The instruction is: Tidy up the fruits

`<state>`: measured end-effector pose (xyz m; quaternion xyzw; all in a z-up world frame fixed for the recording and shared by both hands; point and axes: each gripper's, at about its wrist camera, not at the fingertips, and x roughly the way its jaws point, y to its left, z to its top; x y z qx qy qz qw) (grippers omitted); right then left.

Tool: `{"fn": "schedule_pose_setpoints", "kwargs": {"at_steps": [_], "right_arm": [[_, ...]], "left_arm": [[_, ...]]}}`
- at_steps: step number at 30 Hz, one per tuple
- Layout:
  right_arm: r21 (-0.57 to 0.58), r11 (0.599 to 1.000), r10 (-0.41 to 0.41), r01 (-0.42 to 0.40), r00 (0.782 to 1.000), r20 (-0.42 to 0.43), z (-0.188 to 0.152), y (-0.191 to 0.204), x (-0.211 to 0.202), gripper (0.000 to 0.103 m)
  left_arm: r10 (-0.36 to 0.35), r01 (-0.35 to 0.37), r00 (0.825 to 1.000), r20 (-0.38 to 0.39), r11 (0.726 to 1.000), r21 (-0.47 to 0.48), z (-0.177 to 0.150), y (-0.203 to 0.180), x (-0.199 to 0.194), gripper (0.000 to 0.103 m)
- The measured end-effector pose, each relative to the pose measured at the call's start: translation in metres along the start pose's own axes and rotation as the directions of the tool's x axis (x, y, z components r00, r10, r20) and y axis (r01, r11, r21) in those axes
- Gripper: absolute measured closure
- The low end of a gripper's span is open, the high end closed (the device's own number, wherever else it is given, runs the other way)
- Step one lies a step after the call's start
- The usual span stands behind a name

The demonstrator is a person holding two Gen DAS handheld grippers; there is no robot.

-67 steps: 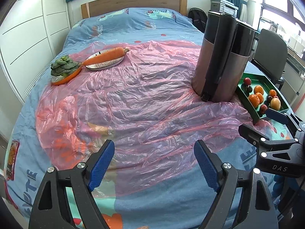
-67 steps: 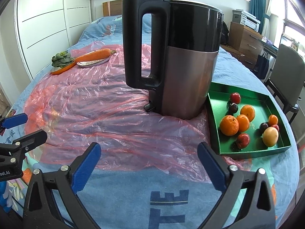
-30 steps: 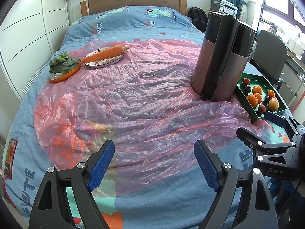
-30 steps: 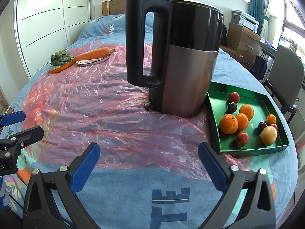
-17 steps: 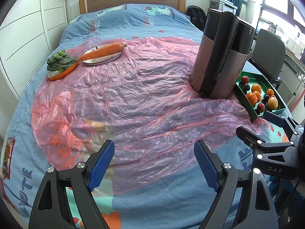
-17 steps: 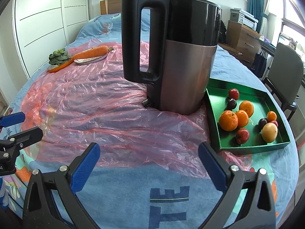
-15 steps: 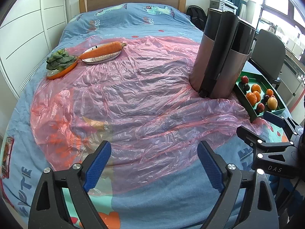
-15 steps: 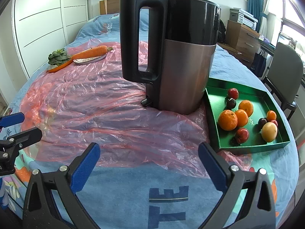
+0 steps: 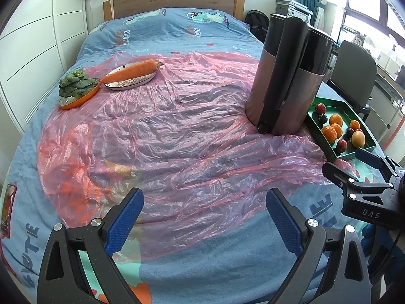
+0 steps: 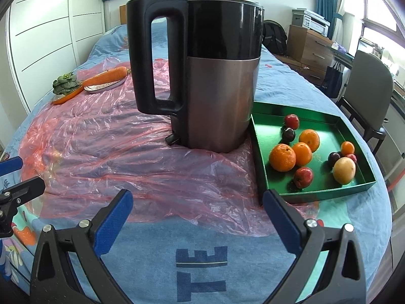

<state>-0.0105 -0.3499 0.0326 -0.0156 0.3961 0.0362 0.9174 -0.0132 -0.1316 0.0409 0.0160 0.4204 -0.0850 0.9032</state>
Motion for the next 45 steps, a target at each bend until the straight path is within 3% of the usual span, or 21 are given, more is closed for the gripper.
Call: {"fn": "schedule_pose_setpoints", "kwargs": {"at_steps": [21, 45], "right_arm": [[0.049, 0.999, 0.009, -0.012, 0.999, 0.047, 0.005, -0.029, -0.019, 0.000], [0.030, 1.000, 0.005, -0.007, 0.998, 0.063, 0.022, -0.027, -0.022, 0.000]], "left_arm": [[0.016, -0.016, 1.000, -0.002, 1.000, 0.022, 0.014, -0.024, -0.006, 0.008], [0.029, -0.030, 0.999, 0.030, 0.999, 0.034, 0.025, -0.022, -0.010, 0.008]]}}
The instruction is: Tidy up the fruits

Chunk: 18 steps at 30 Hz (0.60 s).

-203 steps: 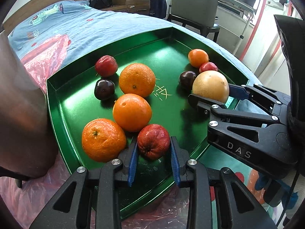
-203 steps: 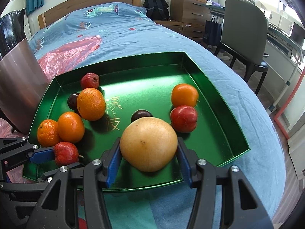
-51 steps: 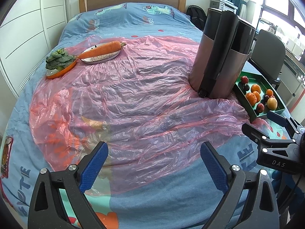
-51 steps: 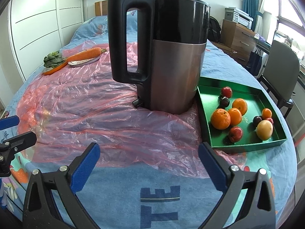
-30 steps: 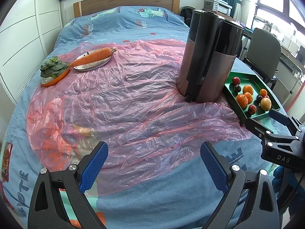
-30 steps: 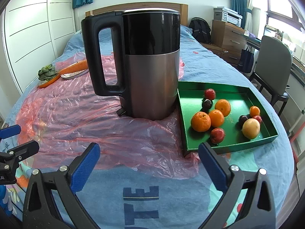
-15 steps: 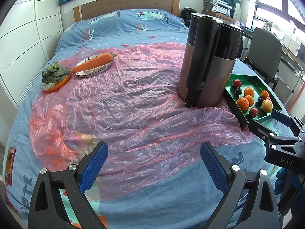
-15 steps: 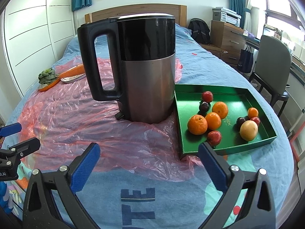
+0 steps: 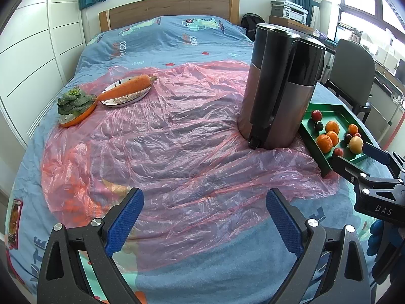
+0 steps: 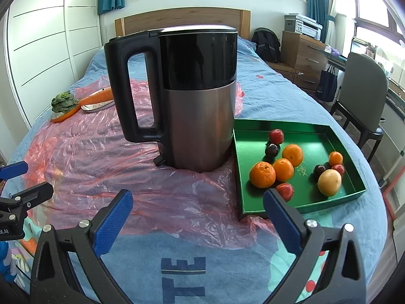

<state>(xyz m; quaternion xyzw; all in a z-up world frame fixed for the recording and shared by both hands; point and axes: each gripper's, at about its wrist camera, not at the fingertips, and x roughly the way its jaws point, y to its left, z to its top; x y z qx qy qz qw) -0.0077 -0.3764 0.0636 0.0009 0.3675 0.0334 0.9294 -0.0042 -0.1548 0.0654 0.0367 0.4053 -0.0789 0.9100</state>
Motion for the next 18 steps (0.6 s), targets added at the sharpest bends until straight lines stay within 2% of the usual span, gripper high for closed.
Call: {"fn": "schedule_pose_setpoints", "kwargs": {"at_steps": [18], "right_arm": [[-0.019, 1.000, 0.002, -0.002, 1.000, 0.021, 0.014, -0.001, -0.004, 0.000]], "left_arm": [[0.003, -0.003, 1.000, 0.026, 1.000, 0.002, 0.010, 0.002, -0.005, 0.008]]}}
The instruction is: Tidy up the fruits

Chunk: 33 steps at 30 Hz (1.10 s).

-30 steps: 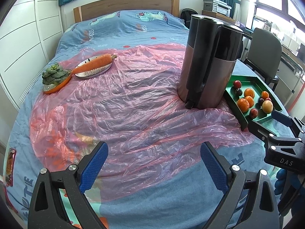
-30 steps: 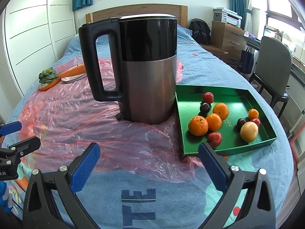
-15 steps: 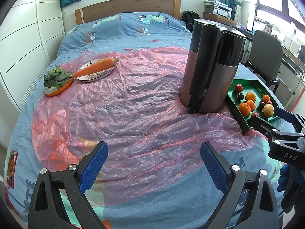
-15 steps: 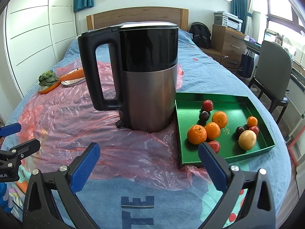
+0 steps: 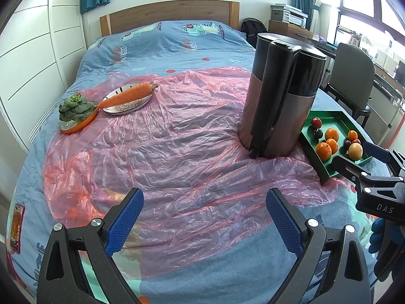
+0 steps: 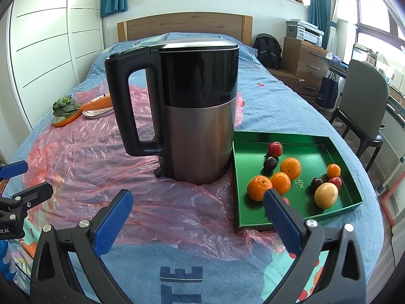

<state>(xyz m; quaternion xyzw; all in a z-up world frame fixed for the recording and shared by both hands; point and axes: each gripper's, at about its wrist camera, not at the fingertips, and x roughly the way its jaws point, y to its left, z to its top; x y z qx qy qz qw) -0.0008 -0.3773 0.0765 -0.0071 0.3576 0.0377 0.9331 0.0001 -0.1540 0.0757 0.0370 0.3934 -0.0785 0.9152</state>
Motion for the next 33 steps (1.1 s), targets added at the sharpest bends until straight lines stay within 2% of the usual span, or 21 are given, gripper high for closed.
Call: {"fn": "schedule_pose_setpoints", "kwargs": {"at_steps": [33], "right_arm": [[0.006, 1.000, -0.004, 0.004, 1.000, -0.027, -0.0088, -0.0040, 0.0098, 0.000]], "left_arm": [[-0.026, 0.026, 1.000, -0.004, 1.000, 0.007, 0.0001, -0.0017, 0.0037, 0.008]]}}
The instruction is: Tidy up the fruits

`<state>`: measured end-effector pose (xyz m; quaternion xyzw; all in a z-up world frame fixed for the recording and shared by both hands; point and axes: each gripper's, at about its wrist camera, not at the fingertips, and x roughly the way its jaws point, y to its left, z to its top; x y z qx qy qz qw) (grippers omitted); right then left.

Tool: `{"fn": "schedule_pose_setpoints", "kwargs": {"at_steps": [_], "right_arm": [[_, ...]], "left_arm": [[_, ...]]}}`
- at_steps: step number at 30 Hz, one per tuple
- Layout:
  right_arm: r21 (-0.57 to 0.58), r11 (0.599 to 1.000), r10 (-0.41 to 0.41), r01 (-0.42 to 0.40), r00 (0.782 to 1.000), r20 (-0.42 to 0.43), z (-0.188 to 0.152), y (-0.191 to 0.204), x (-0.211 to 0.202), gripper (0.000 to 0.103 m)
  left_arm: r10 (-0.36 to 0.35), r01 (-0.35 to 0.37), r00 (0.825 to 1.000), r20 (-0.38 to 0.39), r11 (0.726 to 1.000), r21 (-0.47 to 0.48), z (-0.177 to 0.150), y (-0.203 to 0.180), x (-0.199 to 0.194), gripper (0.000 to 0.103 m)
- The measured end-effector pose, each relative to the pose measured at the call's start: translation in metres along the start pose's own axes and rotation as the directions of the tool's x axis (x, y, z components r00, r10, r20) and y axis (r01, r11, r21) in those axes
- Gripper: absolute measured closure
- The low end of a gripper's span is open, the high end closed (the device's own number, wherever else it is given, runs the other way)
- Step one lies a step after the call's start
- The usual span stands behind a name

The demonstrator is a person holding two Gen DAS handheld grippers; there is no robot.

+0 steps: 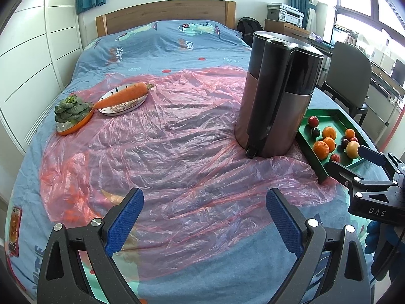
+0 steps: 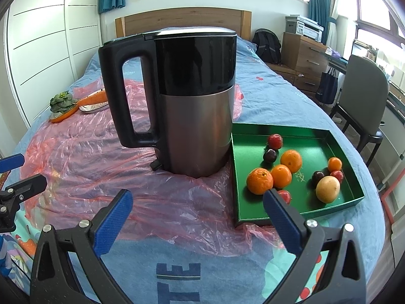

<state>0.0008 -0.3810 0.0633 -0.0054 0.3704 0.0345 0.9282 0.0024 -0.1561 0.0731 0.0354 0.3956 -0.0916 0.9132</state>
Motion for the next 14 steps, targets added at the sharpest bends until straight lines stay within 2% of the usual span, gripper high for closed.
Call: {"fn": "schedule_pose_setpoints", "kwargs": {"at_steps": [4, 14], "right_arm": [[-0.001, 1.000, 0.000, 0.000, 1.000, -0.001, -0.0001, -0.0001, 0.0002, 0.000], [0.001, 1.000, 0.001, -0.001, 1.000, -0.015, -0.0037, 0.0025, 0.0062, 0.000]], "left_arm": [[-0.006, 0.006, 1.000, -0.001, 1.000, 0.003, -0.0014, -0.0013, 0.0014, 0.003], [0.001, -0.001, 1.000, -0.001, 1.000, -0.007, -0.0024, 0.0014, 0.0040, 0.003]]}}
